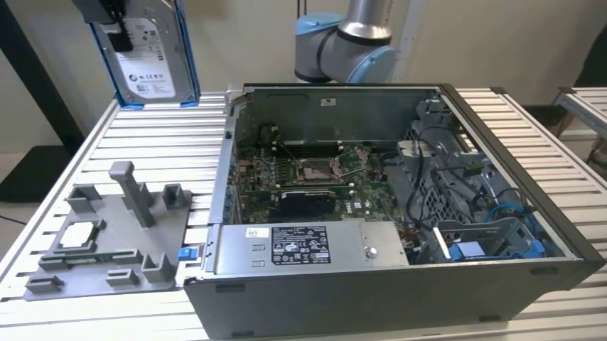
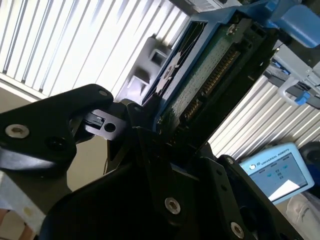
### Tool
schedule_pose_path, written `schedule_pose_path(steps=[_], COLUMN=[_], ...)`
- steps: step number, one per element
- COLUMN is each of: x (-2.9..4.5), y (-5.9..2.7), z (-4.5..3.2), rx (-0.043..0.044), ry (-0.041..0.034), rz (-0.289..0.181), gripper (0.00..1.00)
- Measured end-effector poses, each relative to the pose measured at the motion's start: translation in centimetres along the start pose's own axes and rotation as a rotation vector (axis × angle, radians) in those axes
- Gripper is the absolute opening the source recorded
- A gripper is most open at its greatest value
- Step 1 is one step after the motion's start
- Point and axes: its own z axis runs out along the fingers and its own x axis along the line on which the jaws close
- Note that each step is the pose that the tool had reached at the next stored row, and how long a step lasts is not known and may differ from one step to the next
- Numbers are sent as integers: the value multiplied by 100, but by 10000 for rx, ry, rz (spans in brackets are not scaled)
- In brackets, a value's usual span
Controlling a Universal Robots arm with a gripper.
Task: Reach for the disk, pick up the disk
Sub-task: 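Pick up the disk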
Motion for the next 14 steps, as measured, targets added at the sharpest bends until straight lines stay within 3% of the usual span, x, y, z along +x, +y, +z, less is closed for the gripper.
schedule_pose_path(steps=[14], x=[11], y=[-525], z=[15], rx=[0], ry=[0], rz=[0], gripper=[0])
